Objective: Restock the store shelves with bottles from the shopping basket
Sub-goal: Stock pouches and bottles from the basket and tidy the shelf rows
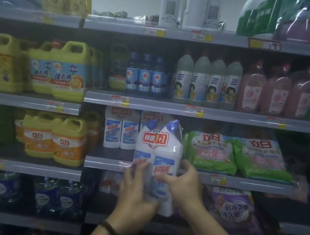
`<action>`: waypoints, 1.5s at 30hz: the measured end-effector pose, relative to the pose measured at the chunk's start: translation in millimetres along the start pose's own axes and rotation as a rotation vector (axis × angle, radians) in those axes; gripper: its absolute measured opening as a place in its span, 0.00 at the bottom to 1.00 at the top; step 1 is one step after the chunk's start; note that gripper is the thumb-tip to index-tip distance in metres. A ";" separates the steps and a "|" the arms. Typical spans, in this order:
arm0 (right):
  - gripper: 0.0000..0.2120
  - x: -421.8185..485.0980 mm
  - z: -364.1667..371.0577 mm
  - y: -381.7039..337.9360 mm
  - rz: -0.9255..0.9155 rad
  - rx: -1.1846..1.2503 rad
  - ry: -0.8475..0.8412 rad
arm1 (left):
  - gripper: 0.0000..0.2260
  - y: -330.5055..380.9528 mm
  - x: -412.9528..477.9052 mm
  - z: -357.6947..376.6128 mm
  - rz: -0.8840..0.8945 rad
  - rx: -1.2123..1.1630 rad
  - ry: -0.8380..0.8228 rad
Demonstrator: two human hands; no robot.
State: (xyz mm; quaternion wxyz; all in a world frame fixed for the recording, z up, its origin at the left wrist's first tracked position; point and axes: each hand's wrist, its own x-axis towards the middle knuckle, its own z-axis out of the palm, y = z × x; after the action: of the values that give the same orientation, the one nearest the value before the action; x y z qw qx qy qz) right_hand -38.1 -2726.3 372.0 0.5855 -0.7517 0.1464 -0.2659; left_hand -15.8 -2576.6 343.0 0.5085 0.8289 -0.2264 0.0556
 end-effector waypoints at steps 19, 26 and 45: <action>0.19 58.7 -18.5 27.1 -0.029 -0.105 -0.174 | 0.18 -17.8 67.1 -26.8 -0.294 -0.660 0.098; 0.11 85.2 -6.1 49.0 0.141 0.151 -0.339 | 0.17 -35.0 111.6 -51.7 -0.371 -0.731 -0.304; 0.11 211.7 38.6 52.5 -0.003 0.097 -0.226 | 0.11 -53.4 245.8 -36.3 -0.108 -0.562 -0.107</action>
State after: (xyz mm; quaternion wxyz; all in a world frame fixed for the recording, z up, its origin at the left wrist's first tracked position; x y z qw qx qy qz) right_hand 161.5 -2822.1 363.4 0.6338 -0.7477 0.0652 -0.1870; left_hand 231.4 -2603.1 395.9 0.7078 0.6680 -0.2153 -0.0803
